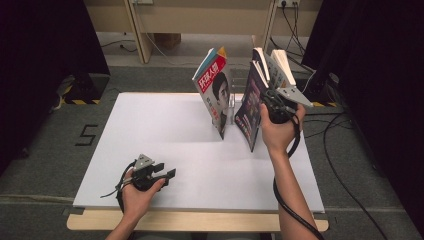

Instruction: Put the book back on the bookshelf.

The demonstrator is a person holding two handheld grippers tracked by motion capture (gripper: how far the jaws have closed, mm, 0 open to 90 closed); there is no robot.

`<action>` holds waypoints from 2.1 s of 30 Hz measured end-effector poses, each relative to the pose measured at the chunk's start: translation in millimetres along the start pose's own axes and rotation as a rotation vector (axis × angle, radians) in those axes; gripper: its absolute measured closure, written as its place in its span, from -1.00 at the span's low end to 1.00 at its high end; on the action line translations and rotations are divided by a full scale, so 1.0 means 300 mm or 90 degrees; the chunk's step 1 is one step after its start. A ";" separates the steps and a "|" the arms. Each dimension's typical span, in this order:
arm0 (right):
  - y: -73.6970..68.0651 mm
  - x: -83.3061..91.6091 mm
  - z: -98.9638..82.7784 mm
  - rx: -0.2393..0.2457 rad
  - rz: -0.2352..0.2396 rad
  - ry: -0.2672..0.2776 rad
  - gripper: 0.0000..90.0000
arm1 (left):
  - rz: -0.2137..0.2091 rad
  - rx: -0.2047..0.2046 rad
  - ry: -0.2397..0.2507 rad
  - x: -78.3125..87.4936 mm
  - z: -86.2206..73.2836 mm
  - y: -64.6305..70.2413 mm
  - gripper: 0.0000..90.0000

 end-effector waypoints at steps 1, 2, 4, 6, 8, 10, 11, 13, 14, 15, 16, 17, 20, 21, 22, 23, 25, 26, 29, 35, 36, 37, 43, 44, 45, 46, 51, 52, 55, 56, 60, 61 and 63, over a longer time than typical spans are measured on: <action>0.001 0.005 -0.003 0.000 0.000 -0.007 0.74 | -0.001 -0.001 0.000 0.000 0.000 0.001 -0.05; 0.003 0.009 -0.004 0.002 0.000 -0.010 0.74 | -0.001 -0.002 0.001 0.000 0.000 0.003 -0.05; 0.006 0.013 -0.005 0.000 -0.001 -0.017 0.73 | -0.001 -0.001 0.000 0.000 -0.001 0.003 -0.05; 0.009 0.010 -0.007 -0.005 -0.003 -0.020 0.70 | -0.001 0.003 0.000 0.000 -0.001 0.002 -0.05; 0.006 0.009 -0.015 -0.005 -0.004 -0.034 0.69 | -0.001 0.002 -0.001 0.001 -0.002 0.002 -0.05; 0.005 0.008 -0.022 -0.002 -0.008 -0.036 0.72 | -0.001 0.002 -0.001 0.000 -0.003 0.002 -0.05; 0.004 0.009 -0.024 -0.005 -0.012 -0.037 0.73 | -0.001 0.001 -0.002 0.000 -0.004 0.001 -0.05; 0.006 0.013 -0.024 -0.007 -0.017 -0.044 0.74 | -0.001 0.002 -0.003 -0.002 -0.004 0.002 -0.05; 0.010 0.015 -0.023 -0.008 -0.018 -0.046 0.74 | -0.002 0.003 -0.002 -0.001 -0.004 0.003 -0.05; 0.015 0.016 -0.023 -0.004 -0.024 -0.047 0.75 | -0.004 0.003 -0.001 0.000 -0.003 0.004 -0.05; 0.018 0.018 -0.024 -0.006 -0.027 -0.052 0.76 | -0.004 0.002 0.000 0.001 -0.003 0.004 -0.05; 0.018 0.018 -0.024 -0.006 -0.027 -0.052 0.76 | -0.004 0.002 0.000 0.001 -0.003 0.004 -0.05; 0.028 0.026 -0.025 -0.008 -0.048 -0.065 0.85 | -0.002 0.006 0.003 0.004 -0.001 0.003 -0.05; 0.030 0.028 -0.025 -0.011 -0.046 -0.066 0.85 | -0.003 0.006 0.004 0.003 -0.001 0.005 -0.04; 0.031 0.030 -0.026 -0.014 -0.045 -0.068 0.85 | -0.004 0.006 0.004 0.004 -0.001 0.007 -0.04; 0.032 0.031 -0.026 -0.010 -0.049 -0.069 0.85 | -0.005 0.004 0.003 0.004 -0.001 0.009 -0.04; 0.035 0.032 -0.025 -0.012 -0.051 -0.070 0.84 | -0.007 0.003 0.005 0.004 0.000 0.011 -0.04; 0.035 0.032 -0.024 -0.013 -0.054 -0.070 0.82 | -0.007 0.004 0.005 0.005 0.000 0.010 -0.04; 0.036 0.026 -0.023 -0.023 -0.049 -0.068 0.72 | -0.006 0.003 0.004 0.007 0.000 0.007 -0.04; 0.042 0.001 -0.004 -0.028 -0.052 -0.072 0.69 | -0.006 0.006 0.008 0.008 0.003 0.004 -0.04; 0.041 -0.003 0.000 -0.029 -0.051 -0.069 0.68 | -0.005 0.006 0.007 0.007 0.002 0.003 -0.04; 0.040 -0.009 0.006 -0.024 -0.053 -0.070 0.67 | -0.005 0.006 0.006 0.006 0.001 0.003 -0.04; 0.039 -0.043 0.020 -0.018 -0.059 -0.082 0.71 | -0.007 0.003 0.002 -0.002 -0.005 0.009 -0.04; 0.039 -0.046 0.022 -0.018 -0.060 -0.082 0.73 | -0.008 0.002 0.001 -0.002 -0.006 0.009 -0.04; 0.036 -0.048 0.024 -0.021 -0.060 -0.085 0.74 | -0.008 0.003 0.001 -0.002 -0.006 0.009 -0.04; 0.035 -0.051 0.026 -0.021 -0.058 -0.086 0.78 | -0.007 0.003 0.000 -0.003 -0.007 0.007 -0.04; 0.034 -0.062 0.028 0.002 -0.062 -0.101 0.86 | -0.005 0.001 -0.002 -0.002 -0.007 0.003 -0.03; 0.034 -0.063 0.028 0.003 -0.059 -0.100 0.86 | -0.005 0.002 -0.002 -0.003 -0.008 0.002 -0.03; 0.027 -0.062 0.030 0.004 -0.056 -0.104 0.87 | -0.004 0.002 -0.003 -0.003 -0.008 0.003 -0.03; 0.025 -0.063 0.031 0.006 -0.056 -0.104 0.87 | -0.004 0.001 -0.003 -0.003 -0.008 0.004 -0.03; 0.022 -0.062 0.034 -0.001 -0.047 -0.096 0.87 | -0.004 0.002 -0.001 -0.002 -0.006 0.002 -0.03; 0.023 -0.061 0.038 -0.001 -0.045 -0.086 0.87 | -0.003 0.003 0.000 -0.002 -0.006 -0.001 -0.03; 0.022 -0.057 0.045 -0.003 -0.040 -0.078 0.87 | -0.003 0.004 0.001 -0.002 -0.007 -0.003 -0.03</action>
Point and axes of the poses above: each handheld gripper's, and its own axes: x roughly backward along the jaws, z roughly out of its top, y roughly to its right, the point moved 4 cm from there along -x, roughly forward along the jaws, and after that the axes turned 5 degrees about z, right-handed, at the moved point
